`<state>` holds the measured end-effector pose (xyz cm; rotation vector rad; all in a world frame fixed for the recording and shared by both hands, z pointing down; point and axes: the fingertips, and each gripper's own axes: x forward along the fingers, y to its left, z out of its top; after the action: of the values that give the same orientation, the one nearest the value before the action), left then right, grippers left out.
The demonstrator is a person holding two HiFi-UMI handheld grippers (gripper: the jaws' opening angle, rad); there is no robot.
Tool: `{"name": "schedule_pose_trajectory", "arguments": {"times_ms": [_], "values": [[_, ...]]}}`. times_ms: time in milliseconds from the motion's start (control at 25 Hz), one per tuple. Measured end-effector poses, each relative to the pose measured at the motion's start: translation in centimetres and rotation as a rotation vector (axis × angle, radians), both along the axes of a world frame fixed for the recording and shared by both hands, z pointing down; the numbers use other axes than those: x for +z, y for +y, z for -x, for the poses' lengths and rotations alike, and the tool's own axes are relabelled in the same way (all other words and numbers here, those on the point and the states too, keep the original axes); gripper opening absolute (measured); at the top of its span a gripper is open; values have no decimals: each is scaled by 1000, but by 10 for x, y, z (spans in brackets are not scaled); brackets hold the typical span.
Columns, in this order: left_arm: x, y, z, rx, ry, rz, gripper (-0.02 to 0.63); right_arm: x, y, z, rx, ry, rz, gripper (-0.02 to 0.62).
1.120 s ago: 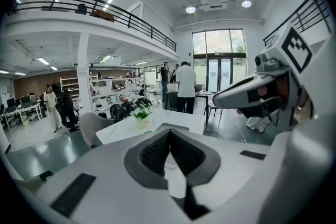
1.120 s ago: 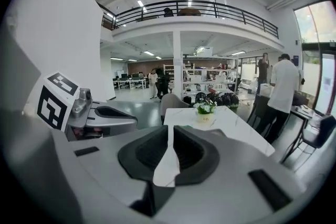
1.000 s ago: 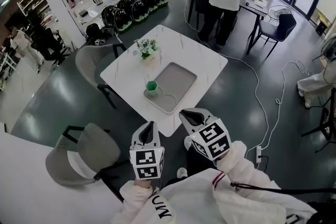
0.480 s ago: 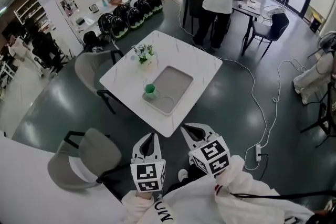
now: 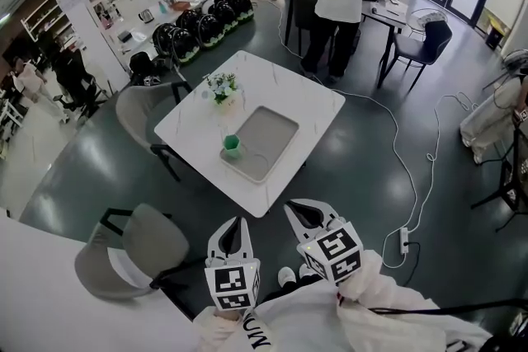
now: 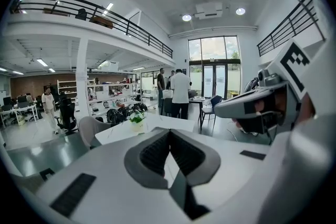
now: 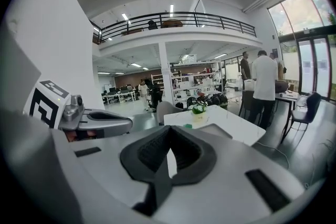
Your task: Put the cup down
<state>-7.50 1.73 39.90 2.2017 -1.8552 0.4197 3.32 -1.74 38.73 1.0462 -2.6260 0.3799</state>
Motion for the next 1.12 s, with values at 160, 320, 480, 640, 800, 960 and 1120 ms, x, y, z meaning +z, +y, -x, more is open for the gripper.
{"name": "schedule_pose_trajectory", "arguments": {"times_ms": [160,320,480,640,800,960,1120], "values": [[-2,-3,-11,-2,7,-9,10,-3,-2,-8,-1,-12,-4,6],[-7,-9,-18,-12,9,-17,9,-7,-10,-15,-7,-15,-13,6],[-11,-14,-24,-18,3,-24,10,-12,-17,-22,-7,-26,-23,6],[-12,-18,-27,-21,-2,-25,10,-9,-21,-24,-10,-32,-13,6],[-11,-21,-31,-18,-4,-21,10,-8,-23,-27,-8,-29,-8,6],[-9,-21,-34,-12,-3,-17,10,-6,-22,-30,-2,-28,-4,6],[-8,-18,-32,-14,0,-8,10,-5,-19,-28,-6,-23,-1,6]]}}
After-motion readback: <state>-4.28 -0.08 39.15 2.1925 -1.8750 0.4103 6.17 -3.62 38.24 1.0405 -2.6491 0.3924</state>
